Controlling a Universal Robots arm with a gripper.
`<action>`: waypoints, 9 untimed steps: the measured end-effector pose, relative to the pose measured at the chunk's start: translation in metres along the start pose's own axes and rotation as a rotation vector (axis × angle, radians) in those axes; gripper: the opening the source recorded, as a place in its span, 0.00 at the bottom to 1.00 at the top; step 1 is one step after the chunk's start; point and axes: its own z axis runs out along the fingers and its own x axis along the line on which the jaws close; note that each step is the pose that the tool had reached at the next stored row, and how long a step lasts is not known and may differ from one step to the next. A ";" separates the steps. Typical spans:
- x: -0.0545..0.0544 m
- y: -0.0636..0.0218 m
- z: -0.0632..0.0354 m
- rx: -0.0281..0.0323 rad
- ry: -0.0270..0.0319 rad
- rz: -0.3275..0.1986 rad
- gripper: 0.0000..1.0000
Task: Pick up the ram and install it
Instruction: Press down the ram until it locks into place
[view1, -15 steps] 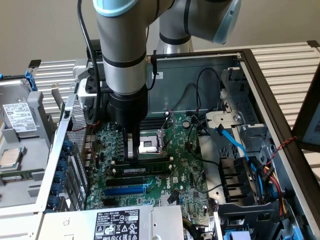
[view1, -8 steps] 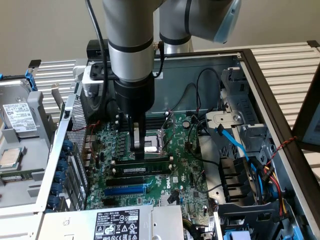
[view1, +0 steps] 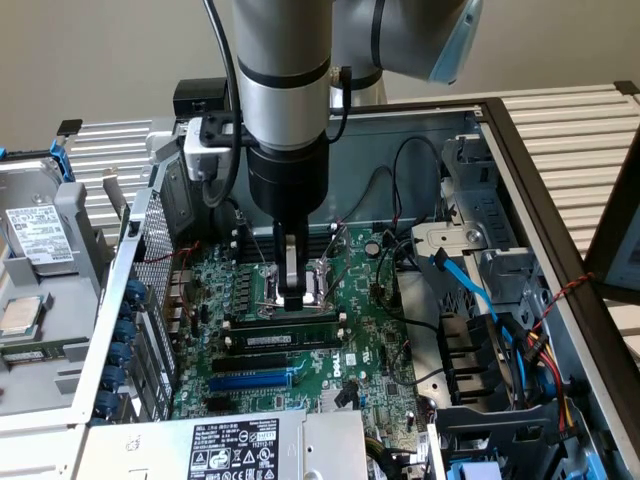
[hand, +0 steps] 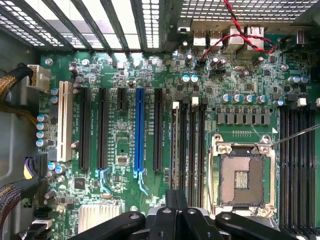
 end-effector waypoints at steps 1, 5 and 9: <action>0.000 -0.0002 0.0000 -0.0001 0.0001 0.000 0.10; 0.000 -0.0006 0.0000 0.0000 0.0000 0.000 0.10; 0.000 -0.0010 0.0000 0.0000 0.0000 0.000 0.10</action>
